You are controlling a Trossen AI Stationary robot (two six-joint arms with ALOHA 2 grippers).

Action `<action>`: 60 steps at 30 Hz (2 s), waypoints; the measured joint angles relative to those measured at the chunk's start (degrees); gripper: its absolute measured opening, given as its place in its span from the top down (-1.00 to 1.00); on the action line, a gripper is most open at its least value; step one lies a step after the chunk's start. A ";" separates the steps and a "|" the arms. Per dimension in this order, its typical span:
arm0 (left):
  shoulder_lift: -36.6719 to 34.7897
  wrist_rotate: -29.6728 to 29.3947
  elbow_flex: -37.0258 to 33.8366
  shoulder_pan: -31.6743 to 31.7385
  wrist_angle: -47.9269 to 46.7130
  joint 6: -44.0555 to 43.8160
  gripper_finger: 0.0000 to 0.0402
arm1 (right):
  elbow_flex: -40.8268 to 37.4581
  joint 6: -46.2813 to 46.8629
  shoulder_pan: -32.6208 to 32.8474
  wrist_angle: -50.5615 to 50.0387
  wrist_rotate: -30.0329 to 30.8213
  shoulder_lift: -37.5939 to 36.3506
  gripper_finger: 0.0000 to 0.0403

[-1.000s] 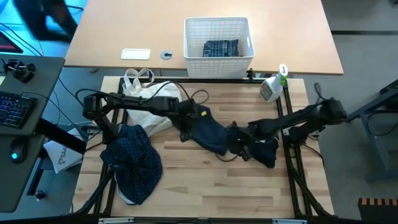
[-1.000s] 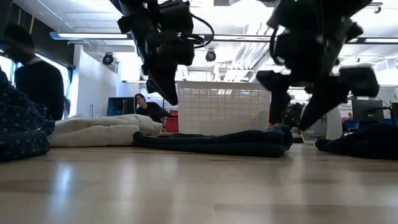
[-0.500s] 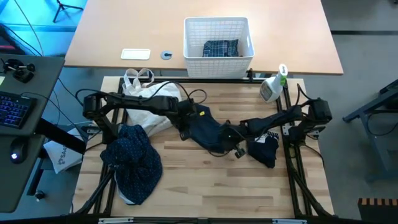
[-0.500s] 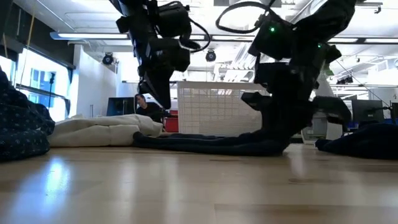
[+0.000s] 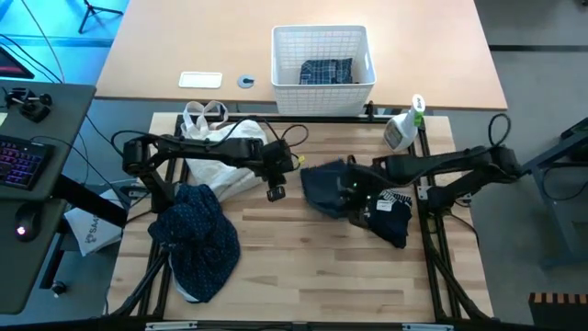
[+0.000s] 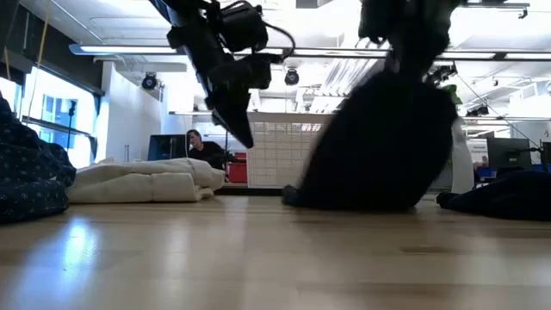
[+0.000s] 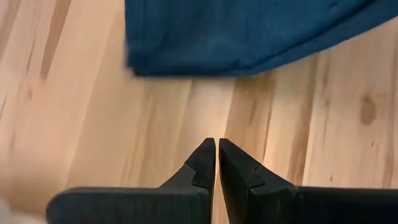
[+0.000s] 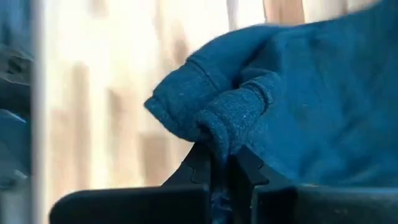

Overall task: Fold Laundry from Bin
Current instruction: Fold the black short

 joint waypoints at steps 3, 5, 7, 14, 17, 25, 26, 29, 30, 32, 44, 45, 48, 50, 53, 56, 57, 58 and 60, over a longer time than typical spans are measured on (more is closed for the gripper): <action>0.00 0.10 0.00 -1.38 1.97 3.71 0.95 | 2.45 3.09 -2.01 0.57 -3.76 3.14 0.97; -0.25 0.44 0.00 -2.69 2.75 5.44 0.95 | 2.48 3.56 -3.70 2.16 -6.17 6.29 0.97; -0.68 0.88 0.00 -4.23 2.73 6.55 0.95 | 3.14 2.67 -5.34 3.27 -9.56 8.59 0.97; -3.06 0.60 -0.87 -7.96 4.70 6.85 0.95 | 4.02 -1.66 -9.37 4.45 -14.21 12.68 0.95; -5.22 1.92 -7.44 -6.81 12.72 3.67 0.94 | 4.01 -3.57 -10.82 5.17 -14.45 12.98 0.95; -8.84 21.34 -27.56 -4.12 61.89 -9.04 0.59 | 4.01 -7.42 -11.44 9.36 -14.56 12.81 0.94; -8.68 21.78 -28.43 -4.67 66.90 -8.89 0.51 | 4.01 -7.31 -11.44 9.71 -14.59 12.81 0.94; -8.57 20.17 -28.49 -6.18 71.19 -5.16 0.24 | 4.01 -7.05 -11.44 10.93 -14.83 12.81 0.94; -8.50 18.85 -28.06 -6.45 70.78 -3.59 0.15 | 4.01 -7.03 -11.44 11.58 -15.14 12.81 0.94; -8.48 15.24 -26.87 -6.95 69.58 0.00 -0.03 | 4.01 -6.97 -11.44 12.72 -15.76 12.81 0.94; -1.94 7.67 -18.07 -7.63 54.44 18.48 -0.40 | 4.01 -4.90 -11.42 15.74 -16.21 12.78 0.94; -1.45 7.55 -17.55 -7.63 53.42 18.97 -0.40 | 4.01 -4.92 -11.42 15.71 -16.23 12.78 0.94; -1.22 7.53 -16.36 -7.63 51.41 20.16 -0.40 | 4.01 -4.81 -11.44 15.69 -16.25 12.78 0.94; -1.22 7.53 -16.20 -7.63 50.75 20.86 -0.40 | 4.01 -4.81 -11.42 15.69 -16.08 12.76 0.94; -1.22 7.65 -16.22 -7.63 50.58 21.23 -0.38 | 4.01 -4.90 -11.42 15.69 -15.86 12.76 0.94; -1.18 8.07 -16.22 -7.63 50.60 20.90 -0.31 | 4.01 -4.98 -11.42 15.69 -15.86 12.76 0.94; -0.95 8.07 -16.22 -7.63 50.78 20.88 -0.28 | 4.01 -5.02 -11.42 15.69 -15.86 12.76 0.94; -0.71 8.07 -16.22 -7.63 50.82 20.86 -0.23 | 4.01 -5.46 -11.42 15.69 -15.86 12.76 0.94; -0.36 8.09 -16.22 -7.63 50.70 20.19 -0.14 | 4.01 -6.76 -11.33 15.82 -15.80 12.76 0.92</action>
